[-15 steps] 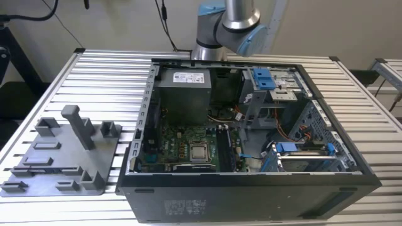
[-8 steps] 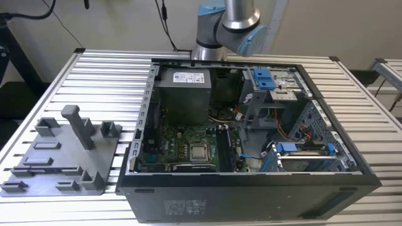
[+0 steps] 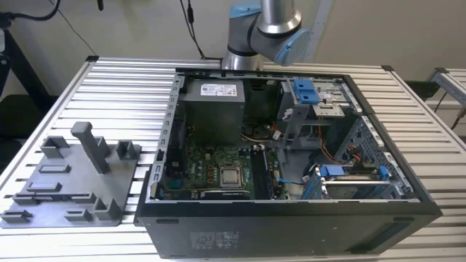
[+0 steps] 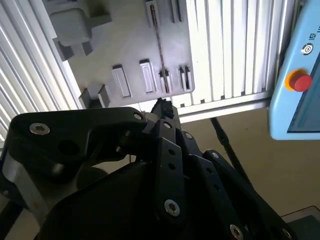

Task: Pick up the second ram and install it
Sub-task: 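Pick up the second ram and move it above second insertion slot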

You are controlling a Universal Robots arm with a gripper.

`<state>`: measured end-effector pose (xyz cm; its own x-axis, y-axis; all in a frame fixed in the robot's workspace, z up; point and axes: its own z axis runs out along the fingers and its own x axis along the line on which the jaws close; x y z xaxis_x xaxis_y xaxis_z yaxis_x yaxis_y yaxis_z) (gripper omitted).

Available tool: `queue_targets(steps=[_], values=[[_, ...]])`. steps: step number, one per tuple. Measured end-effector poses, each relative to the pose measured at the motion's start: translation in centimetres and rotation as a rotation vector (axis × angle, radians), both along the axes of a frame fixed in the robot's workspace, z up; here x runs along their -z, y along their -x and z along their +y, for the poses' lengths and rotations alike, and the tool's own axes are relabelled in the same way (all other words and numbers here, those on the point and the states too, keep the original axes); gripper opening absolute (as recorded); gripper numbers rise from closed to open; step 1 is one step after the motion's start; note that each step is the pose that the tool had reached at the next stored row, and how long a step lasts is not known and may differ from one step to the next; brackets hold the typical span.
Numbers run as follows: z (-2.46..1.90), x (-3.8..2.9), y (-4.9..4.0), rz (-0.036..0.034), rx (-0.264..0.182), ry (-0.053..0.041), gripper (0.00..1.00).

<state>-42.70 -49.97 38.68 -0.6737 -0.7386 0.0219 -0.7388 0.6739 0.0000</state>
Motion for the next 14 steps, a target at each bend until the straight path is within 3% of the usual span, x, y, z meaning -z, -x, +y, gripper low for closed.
queue_targets(steps=[14], values=[[0.00, 0.00, 0.00, -0.0001, -0.216, 0.0031, 0.11]])
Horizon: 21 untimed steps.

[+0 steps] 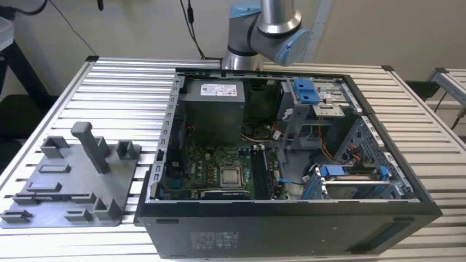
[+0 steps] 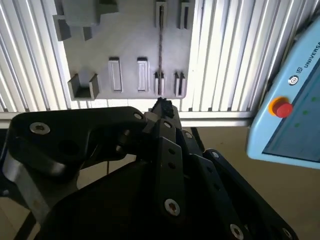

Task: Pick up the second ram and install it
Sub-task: 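Pick up the second ram and move it above second insertion slot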

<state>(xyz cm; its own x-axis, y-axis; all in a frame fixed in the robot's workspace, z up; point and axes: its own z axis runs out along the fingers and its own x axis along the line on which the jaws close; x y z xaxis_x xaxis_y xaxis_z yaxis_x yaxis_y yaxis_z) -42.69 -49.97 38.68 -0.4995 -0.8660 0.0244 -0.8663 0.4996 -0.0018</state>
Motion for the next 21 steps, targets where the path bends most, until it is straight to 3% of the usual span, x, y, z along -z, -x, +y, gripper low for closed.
queue_targets(steps=[21], values=[[0.00, 0.01, 0.00, -0.0001, -0.344, 0.0000, 0.11]])
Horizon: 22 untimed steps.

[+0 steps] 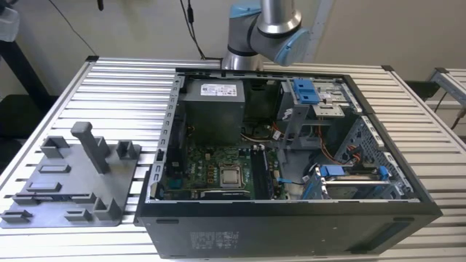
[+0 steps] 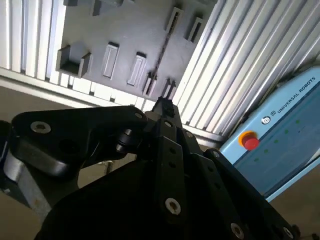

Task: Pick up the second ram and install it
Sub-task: 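Pick up the second ram and move it above second insertion slot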

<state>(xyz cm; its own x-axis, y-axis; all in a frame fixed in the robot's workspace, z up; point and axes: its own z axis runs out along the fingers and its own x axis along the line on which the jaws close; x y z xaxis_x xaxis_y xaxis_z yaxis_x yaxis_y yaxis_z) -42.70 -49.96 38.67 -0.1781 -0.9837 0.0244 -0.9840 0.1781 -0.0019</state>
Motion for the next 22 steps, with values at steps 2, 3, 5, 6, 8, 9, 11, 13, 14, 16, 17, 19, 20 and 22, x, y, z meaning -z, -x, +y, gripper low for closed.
queue_targets(steps=[2, 3, 5, 6, 8, 9, 11, 13, 14, 16, 17, 19, 20, 22], values=[[0.01, 0.00, 0.00, -0.0001, -0.027, 0.0002, 0.11], [0.01, 0.00, 0.01, 0.0000, -0.039, 0.0005, 0.11], [0.03, 0.00, 0.00, 0.0000, -0.063, 0.0008, 0.11], [0.03, 0.00, 0.00, 0.0000, -0.074, 0.0008, 0.11], [0.03, 0.00, 0.00, 0.0000, -0.076, 0.0009, 0.11], [0.03, 0.00, 0.00, 0.0000, -0.076, 0.0008, 0.11], [0.03, 0.00, 0.00, 0.0000, -0.076, 0.0008, 0.11], [0.03, 0.00, 0.00, 0.0000, -0.077, 0.0009, 0.11], [0.03, 0.00, 0.00, 0.0000, -0.077, 0.0009, 0.12], [0.03, 0.00, 0.00, 0.0000, -0.077, 0.0009, 0.24], [0.03, 0.00, 0.00, 0.0000, -0.078, 0.0009, 0.24], [0.03, 0.00, 0.00, 0.0000, -0.078, 0.0009, 0.30], [0.03, 0.00, 0.00, 0.0000, -0.078, 0.0008, 0.36], [0.03, -0.01, 0.00, 0.0001, -0.079, 0.0009, 0.42]])
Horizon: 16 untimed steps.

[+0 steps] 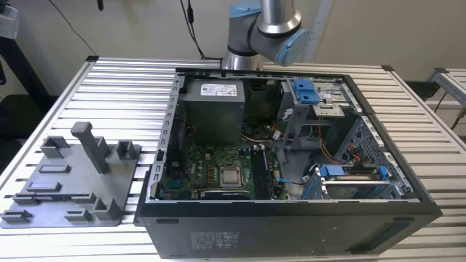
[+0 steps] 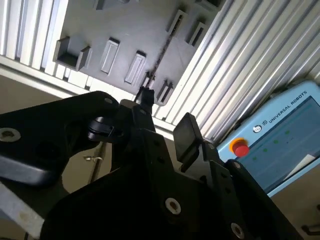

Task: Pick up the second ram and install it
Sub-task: 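Pick up the second ram and move it above second insertion slot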

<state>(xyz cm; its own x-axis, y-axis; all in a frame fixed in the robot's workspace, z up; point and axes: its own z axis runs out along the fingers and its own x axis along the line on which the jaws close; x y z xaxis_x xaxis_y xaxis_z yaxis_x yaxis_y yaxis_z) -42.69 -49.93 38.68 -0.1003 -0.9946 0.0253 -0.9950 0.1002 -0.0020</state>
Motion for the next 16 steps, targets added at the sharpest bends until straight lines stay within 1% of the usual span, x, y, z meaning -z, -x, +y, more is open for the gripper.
queue_targets(steps=[1, 5, 9, 11, 13, 16], values=[[0.00, 0.00, 0.00, 0.0000, 0.000, 0.0000, 0.48], [0.00, 0.14, 0.00, -0.0001, 0.000, 0.0000, 0.48], [0.00, 0.83, 0.01, -0.0006, 0.000, -0.0015, 0.48], [0.00, 1.05, 0.00, -0.0020, 0.000, -0.0044, 0.48], [0.00, 1.38, 0.00, -0.0021, -0.001, -0.0052, 0.48], [0.00, 1.76, 0.00, -0.0021, -0.013, -0.0072, 0.48]])
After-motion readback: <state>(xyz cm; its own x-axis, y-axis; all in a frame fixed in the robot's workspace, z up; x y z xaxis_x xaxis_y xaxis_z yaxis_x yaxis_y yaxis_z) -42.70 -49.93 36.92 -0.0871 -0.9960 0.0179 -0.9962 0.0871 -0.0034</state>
